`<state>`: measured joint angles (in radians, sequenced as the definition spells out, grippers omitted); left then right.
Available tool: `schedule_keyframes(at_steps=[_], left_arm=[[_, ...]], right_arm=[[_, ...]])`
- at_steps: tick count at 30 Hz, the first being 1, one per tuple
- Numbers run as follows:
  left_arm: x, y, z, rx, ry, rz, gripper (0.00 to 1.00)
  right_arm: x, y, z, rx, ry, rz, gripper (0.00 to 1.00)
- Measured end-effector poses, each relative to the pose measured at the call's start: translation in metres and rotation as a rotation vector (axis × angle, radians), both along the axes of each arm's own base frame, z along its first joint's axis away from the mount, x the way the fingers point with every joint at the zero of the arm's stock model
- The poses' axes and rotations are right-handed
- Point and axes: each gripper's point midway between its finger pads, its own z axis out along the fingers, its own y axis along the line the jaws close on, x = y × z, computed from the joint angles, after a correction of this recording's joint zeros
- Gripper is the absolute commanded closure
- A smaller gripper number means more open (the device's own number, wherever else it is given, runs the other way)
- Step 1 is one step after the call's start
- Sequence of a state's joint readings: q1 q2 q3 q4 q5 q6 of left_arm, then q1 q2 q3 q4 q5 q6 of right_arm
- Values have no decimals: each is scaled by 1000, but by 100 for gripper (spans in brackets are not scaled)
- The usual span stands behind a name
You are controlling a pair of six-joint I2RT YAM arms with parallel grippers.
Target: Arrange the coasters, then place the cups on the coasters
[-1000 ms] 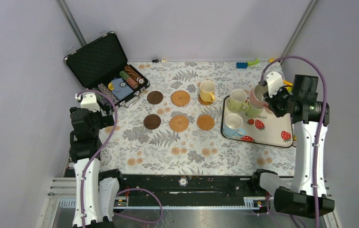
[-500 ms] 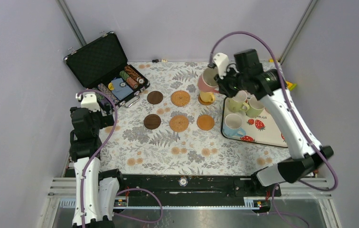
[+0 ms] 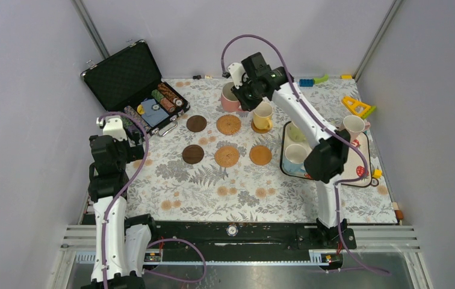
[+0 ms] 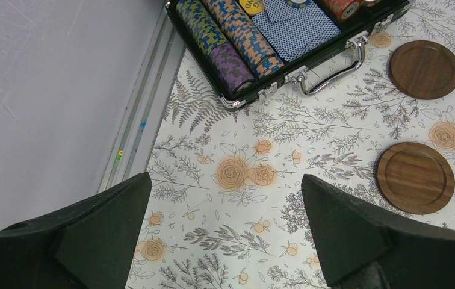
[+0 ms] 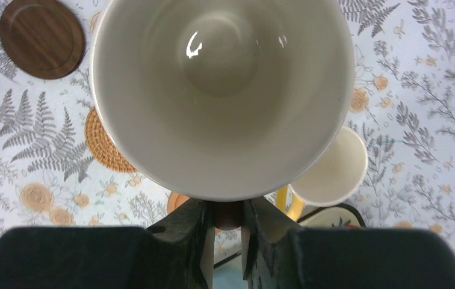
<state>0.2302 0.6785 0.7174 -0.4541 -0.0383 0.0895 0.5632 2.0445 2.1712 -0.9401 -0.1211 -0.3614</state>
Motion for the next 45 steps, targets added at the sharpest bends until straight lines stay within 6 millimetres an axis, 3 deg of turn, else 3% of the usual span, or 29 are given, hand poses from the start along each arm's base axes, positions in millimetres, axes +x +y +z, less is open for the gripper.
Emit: schedule_keyframes(at_steps=[5, 12, 25, 32, 45], left_arm=[[0, 0, -1, -1, 4, 1, 1], [0, 0, -1, 0, 4, 1, 1], [0, 0, -1, 3, 5, -1, 1], [0, 1, -1, 6, 5, -2, 1], [0, 1, -1, 6, 5, -2, 1]], right_arm=[[15, 14, -33, -36, 48, -17, 100], [16, 25, -66, -99, 84, -12, 100], [20, 21, -116, -192, 145, -27, 100], [19, 20, -130, -210, 166, -23, 100], [24, 23, -130, -202, 155, -24, 100]])
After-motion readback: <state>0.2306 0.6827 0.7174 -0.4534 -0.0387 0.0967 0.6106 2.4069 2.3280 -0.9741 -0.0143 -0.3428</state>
